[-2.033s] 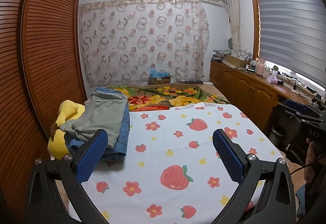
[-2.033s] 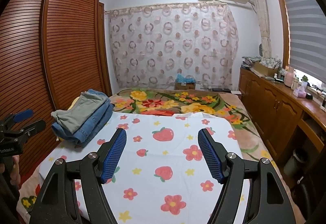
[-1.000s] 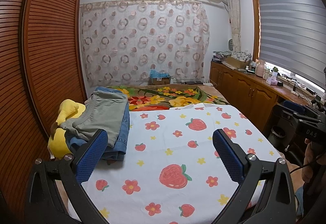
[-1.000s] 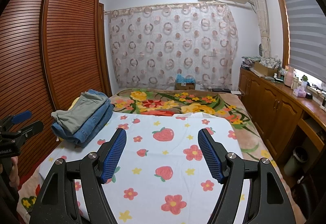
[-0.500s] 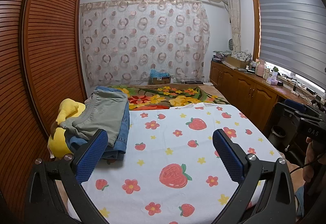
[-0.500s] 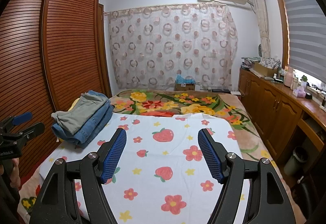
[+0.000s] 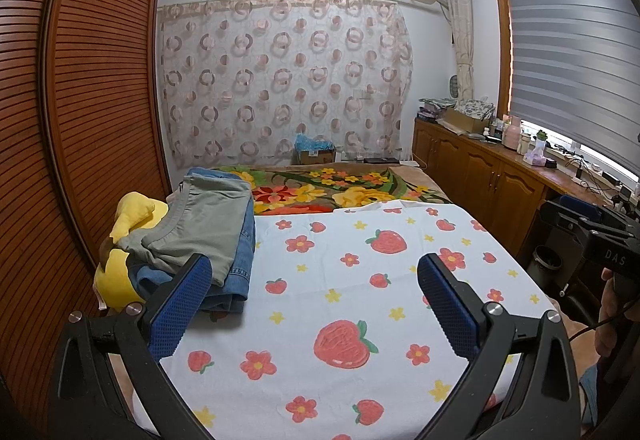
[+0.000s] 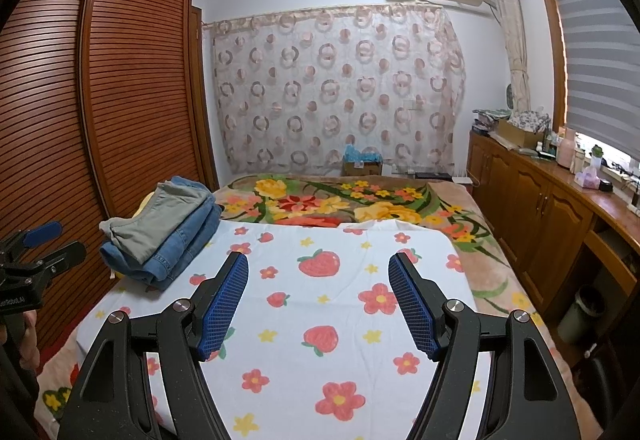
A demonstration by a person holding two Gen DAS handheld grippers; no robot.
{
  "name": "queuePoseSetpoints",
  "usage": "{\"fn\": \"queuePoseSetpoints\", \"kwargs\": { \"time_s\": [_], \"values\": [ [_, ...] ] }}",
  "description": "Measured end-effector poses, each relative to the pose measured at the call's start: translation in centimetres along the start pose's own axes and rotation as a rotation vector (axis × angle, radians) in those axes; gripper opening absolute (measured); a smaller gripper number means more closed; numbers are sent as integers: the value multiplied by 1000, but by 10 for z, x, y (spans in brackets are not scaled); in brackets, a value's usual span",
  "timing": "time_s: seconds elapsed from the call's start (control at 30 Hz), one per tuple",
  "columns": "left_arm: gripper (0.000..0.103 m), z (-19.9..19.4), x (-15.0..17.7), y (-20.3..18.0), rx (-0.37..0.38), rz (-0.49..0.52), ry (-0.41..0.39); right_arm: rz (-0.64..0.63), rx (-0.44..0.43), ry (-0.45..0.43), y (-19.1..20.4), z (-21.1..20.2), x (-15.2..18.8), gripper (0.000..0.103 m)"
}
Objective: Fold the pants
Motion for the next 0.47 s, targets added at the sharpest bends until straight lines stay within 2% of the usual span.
{"fn": "queuePoseSetpoints", "kwargs": {
  "time_s": [0.47],
  "values": [
    [103,0,0,1,2,-2,1,1,0,0,0,0,0,75]
  ]
}}
Point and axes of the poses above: each gripper's, at about its wrist camera, not at the fingertips, and z roughly the way its jaws point, y to its left, x to its underside, the point moved 3 cm from there along z, roughly the way its jaws point, and after that the axes turned 11 degrees about -x, right-handed, at the moved point
